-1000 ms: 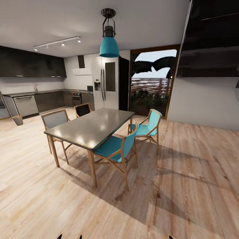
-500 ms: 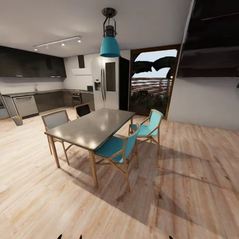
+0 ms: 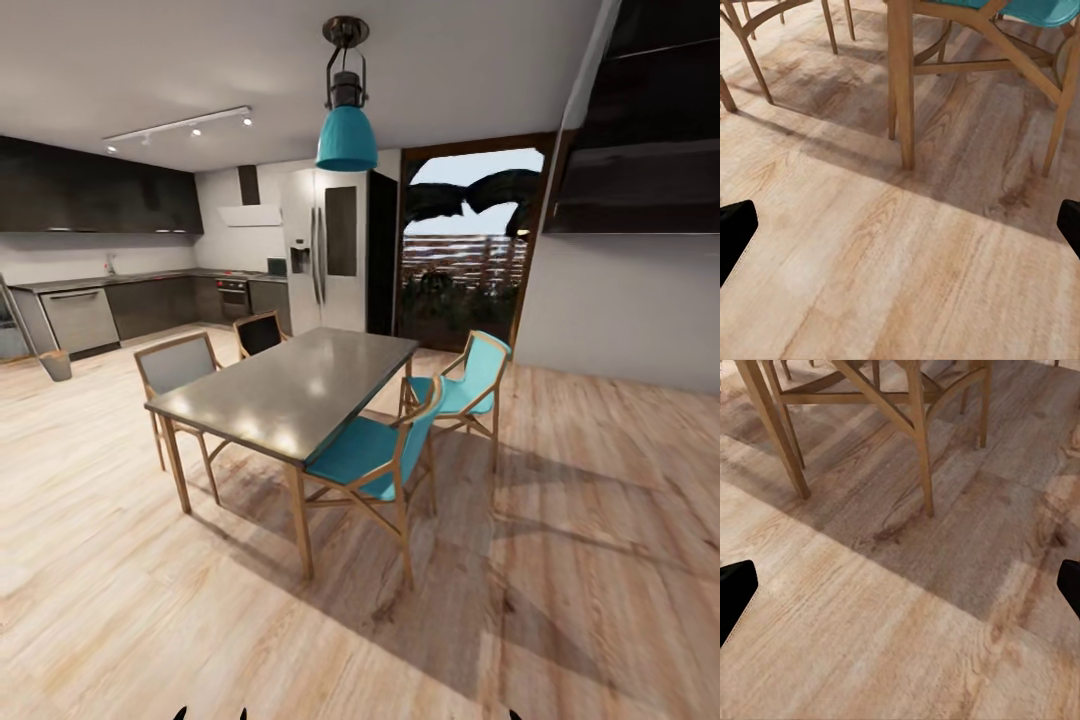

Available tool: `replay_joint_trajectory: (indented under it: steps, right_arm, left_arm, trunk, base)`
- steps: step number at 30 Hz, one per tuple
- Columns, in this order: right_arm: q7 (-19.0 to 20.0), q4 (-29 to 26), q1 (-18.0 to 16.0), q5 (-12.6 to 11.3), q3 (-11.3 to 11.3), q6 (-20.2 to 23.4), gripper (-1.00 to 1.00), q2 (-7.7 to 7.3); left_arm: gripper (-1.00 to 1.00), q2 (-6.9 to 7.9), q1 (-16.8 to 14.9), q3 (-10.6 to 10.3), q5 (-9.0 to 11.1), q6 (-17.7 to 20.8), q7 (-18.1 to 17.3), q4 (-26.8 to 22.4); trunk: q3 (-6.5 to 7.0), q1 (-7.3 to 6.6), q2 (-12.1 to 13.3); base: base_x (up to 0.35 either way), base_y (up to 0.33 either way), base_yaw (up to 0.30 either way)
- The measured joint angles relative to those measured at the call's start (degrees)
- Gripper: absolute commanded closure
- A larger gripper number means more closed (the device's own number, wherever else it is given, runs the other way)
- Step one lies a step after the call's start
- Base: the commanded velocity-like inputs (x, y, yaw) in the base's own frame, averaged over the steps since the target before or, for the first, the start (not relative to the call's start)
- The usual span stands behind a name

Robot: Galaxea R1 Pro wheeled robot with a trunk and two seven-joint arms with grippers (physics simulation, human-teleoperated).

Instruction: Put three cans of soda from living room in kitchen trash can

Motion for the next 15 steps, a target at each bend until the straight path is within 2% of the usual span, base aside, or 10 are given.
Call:
replay_joint_trajectory:
  steps: [8, 15]
  right_arm:
    - [0.0, 0.0, 0.0, 0.0, 0.0, 0.0, -1.00, -0.01]
    - [0.0, 0.0, 0.0, 0.0, 0.0, 0.0, -1.00, 0.00]
  left_arm:
    - [-1.00, 0.00, 0.0, 0.0, 0.0, 0.0, 0.0, 0.0]
    - [-1.00, 0.00, 0.0, 0.0, 0.0, 0.0, 0.0, 0.0]
  trunk:
    - [0.00, 0.00, 0.0]
    - [0.00, 0.00, 0.0]
  base:
    - [0.106, 0.257, 0.000]
    - [0.029, 0.272, 0.000]
